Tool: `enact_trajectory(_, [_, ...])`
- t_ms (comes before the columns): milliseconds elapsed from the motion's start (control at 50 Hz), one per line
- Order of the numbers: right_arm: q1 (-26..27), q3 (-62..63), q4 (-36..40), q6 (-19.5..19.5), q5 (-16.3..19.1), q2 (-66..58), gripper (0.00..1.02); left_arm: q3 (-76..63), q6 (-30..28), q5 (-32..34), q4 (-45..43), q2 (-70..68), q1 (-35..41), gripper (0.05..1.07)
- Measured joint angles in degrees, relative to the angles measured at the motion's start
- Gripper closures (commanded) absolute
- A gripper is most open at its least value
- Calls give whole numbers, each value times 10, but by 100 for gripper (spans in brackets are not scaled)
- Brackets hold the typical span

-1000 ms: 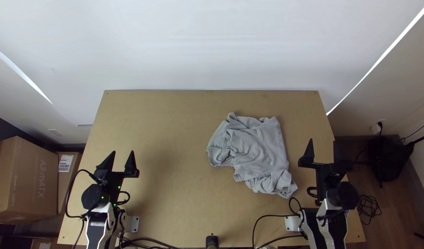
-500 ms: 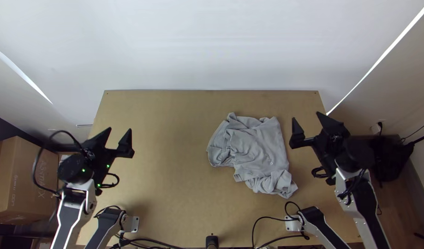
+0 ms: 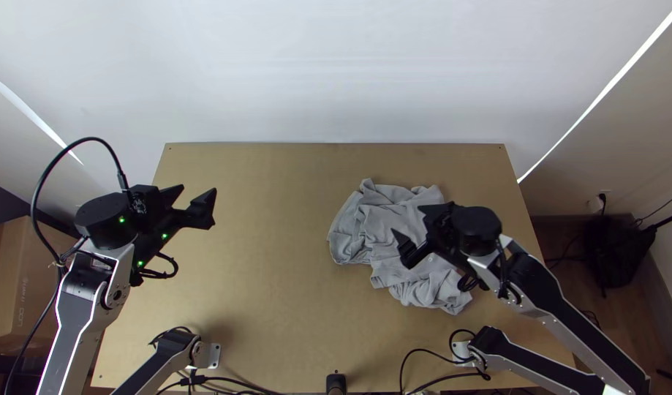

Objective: Fold the t-shirt

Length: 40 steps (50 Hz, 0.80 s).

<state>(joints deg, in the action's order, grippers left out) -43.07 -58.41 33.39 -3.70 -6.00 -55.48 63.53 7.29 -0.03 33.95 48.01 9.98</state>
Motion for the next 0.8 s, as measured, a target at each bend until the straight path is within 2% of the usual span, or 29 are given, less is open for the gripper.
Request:
enact_trajectory(200, [-16, 9, 3, 16, 0, -56, 4, 14, 4, 0, 71, 15, 0, 9])
enact_trajectory(340, [-20, 10, 9, 38, 0, -107, 10, 40, 8, 5, 118, 34, 0, 9])
enact_trajectory(580, [-23, 10, 33, 79, 23, -194, 10, 51, 11, 7, 139, 39, 0, 10])
enact_trajectory(660, [-23, 10, 36, 87, 28, -219, 19, 51, 13, 7, 143, 42, 0, 10])
enact_trajectory(800, [-23, 10, 35, 97, 30, -250, 19, 51, 17, 8, 144, 52, -7, 10])
